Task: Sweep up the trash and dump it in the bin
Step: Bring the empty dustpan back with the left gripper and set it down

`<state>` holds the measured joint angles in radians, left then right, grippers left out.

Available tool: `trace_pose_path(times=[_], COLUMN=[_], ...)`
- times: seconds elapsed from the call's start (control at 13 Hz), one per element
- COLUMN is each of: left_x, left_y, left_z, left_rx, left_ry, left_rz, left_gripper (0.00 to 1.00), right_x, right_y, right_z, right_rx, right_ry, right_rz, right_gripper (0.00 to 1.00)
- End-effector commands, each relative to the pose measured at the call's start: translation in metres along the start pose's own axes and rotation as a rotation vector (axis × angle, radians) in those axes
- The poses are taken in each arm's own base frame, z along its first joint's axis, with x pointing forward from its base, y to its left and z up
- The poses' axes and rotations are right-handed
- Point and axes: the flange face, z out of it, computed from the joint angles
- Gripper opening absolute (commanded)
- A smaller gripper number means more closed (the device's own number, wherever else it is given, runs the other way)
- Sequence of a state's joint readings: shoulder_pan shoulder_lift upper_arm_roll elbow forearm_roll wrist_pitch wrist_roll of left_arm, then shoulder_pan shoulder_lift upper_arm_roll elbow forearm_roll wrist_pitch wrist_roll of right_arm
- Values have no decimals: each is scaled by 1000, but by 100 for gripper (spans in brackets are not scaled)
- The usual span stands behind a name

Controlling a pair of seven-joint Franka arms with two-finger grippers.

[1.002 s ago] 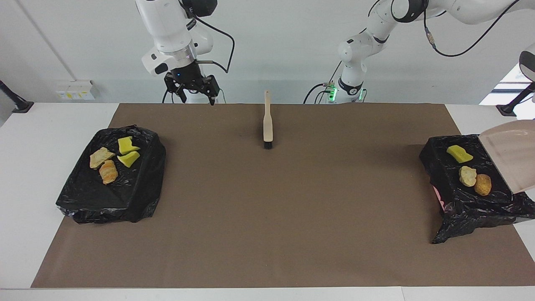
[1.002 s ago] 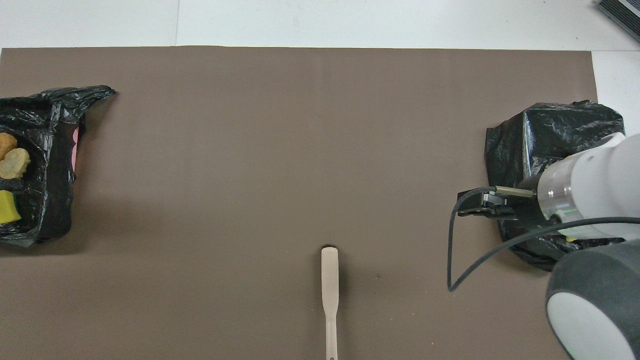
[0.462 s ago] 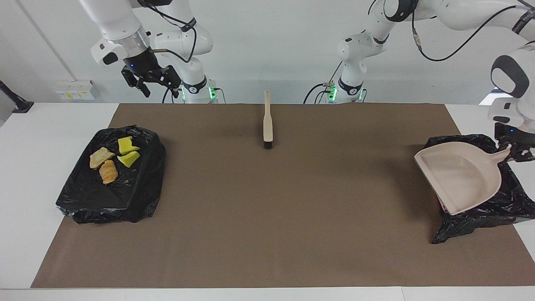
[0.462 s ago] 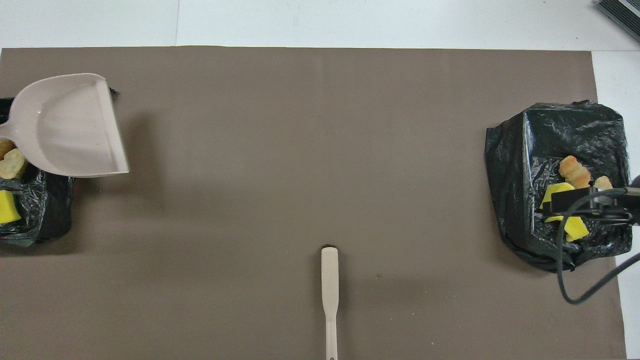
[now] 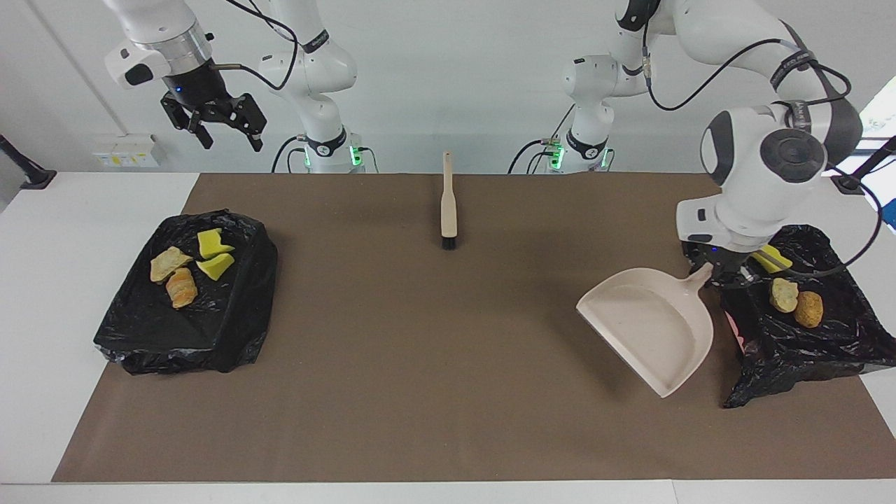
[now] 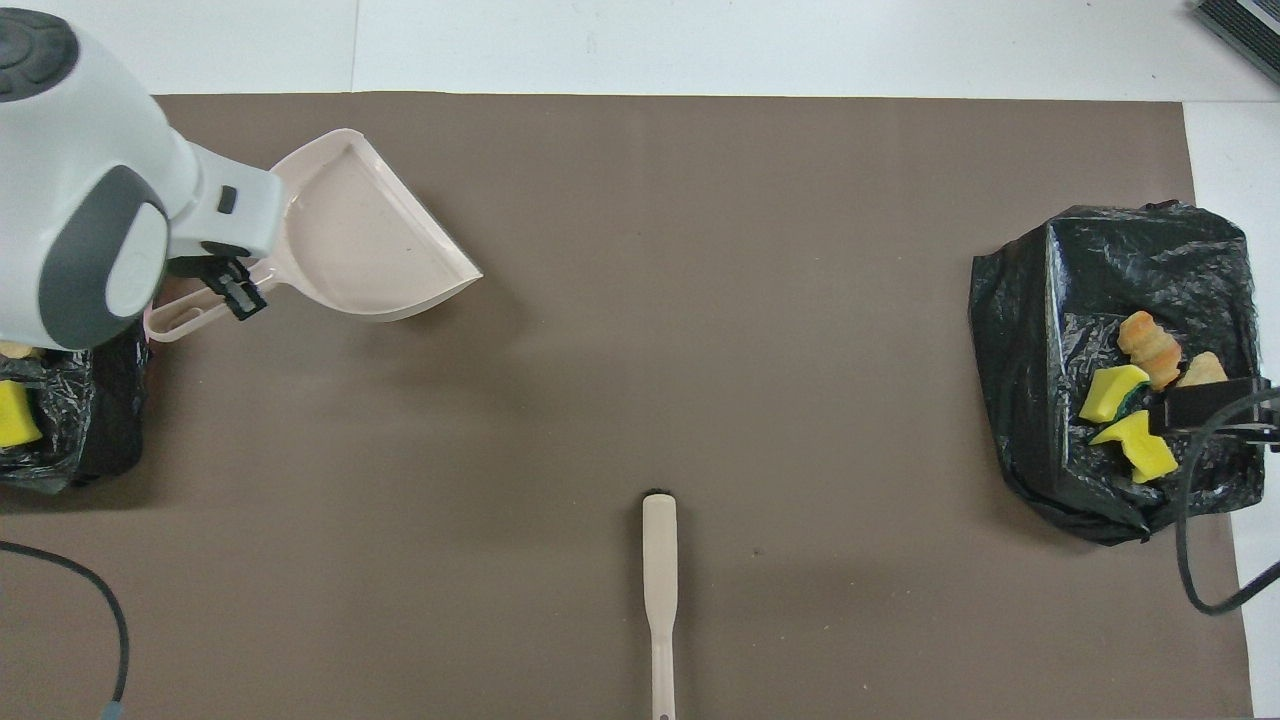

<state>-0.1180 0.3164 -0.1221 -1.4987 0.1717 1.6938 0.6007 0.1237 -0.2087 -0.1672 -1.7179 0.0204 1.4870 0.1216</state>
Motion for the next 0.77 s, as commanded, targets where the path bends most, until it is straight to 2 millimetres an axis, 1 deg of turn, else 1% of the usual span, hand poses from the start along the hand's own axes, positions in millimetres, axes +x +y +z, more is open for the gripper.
trace_pose_path(times=[0.0, 0.08, 0.15, 0.23, 0.39, 0.46, 0.54, 0.62, 0.69], left_x=[38, 59, 83, 101, 129, 135, 149, 163, 167], left_y=[55, 79, 105, 130, 175, 184, 211, 227, 230], left_z=[-5, -4, 3, 6, 13, 12, 17, 16, 14], left_rx=[-14, -13, -29, -46, -53, -88, -105, -112, -121], left_ry=[45, 63, 81, 96, 110, 125, 120, 141, 156], left_rz=[-186, -251, -333, -390, -475, -544, -550, -577, -628], left_gripper=[0, 0, 0, 0, 0, 0, 0, 0, 0], right_x=[-5, -3, 1, 9, 28, 31, 32, 31, 30], right_y=[9, 9, 3, 8, 5, 5, 3, 8, 10], right_z=[-4, -4, -3, 3, -8, -9, -7, -7, -9], right_rx=[-10, -11, -21, -30, -40, -36, -30, -28, -26], right_ry=[-2, 5, 5, -33, -34, -31, -26, -24, -21], right_rz=[-10, -10, -20, -10, 0, -1, 5, 12, 13], right_gripper=[100, 100, 100, 100, 100, 100, 100, 100, 100])
